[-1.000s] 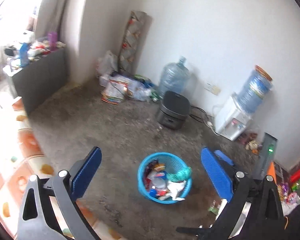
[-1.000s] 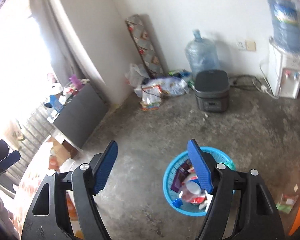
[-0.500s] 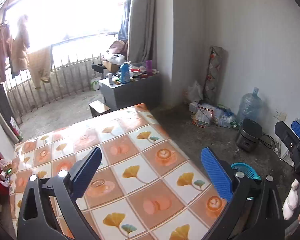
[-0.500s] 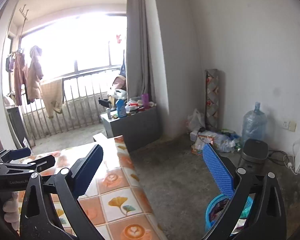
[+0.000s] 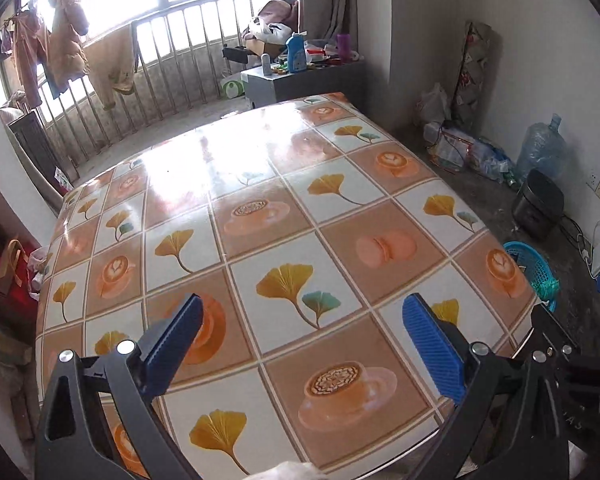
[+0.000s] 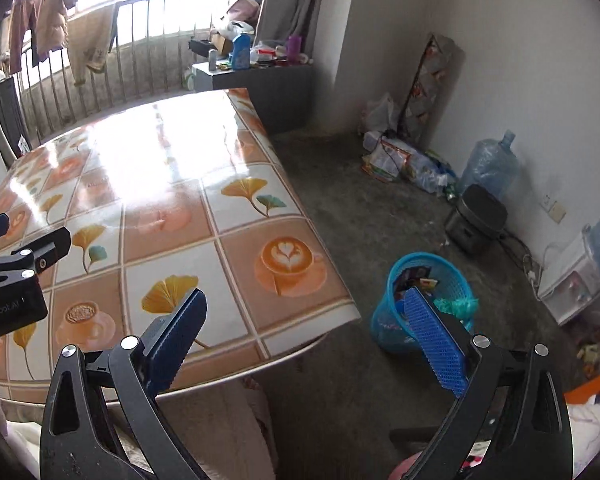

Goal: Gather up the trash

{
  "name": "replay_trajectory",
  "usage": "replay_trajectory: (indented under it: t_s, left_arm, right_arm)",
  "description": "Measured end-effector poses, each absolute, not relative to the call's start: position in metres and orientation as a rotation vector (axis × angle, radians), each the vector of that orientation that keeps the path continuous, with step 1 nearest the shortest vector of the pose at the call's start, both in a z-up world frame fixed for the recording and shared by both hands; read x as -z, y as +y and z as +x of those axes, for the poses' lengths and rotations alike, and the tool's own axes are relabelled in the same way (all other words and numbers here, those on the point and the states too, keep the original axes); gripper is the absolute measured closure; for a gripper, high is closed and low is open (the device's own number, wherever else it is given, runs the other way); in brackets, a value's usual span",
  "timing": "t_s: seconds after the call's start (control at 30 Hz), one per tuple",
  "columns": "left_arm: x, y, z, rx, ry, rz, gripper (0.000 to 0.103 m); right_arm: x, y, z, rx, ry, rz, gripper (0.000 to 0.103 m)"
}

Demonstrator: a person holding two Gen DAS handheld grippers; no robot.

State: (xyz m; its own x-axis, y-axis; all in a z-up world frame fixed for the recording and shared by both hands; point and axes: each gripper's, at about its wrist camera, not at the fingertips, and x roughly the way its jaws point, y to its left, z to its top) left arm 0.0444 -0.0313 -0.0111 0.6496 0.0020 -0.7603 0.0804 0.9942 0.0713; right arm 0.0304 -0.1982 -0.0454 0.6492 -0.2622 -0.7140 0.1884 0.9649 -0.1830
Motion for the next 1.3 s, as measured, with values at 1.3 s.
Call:
replay_trajectory:
  t_s: [1.3]
  left_arm:
    - [0.017,-0.058,0.044,0.134,0.922,0.129,0.005]
  right_arm:
    - [0.056,-0.214,0.014,0.385,0.899,-0.075,0.008]
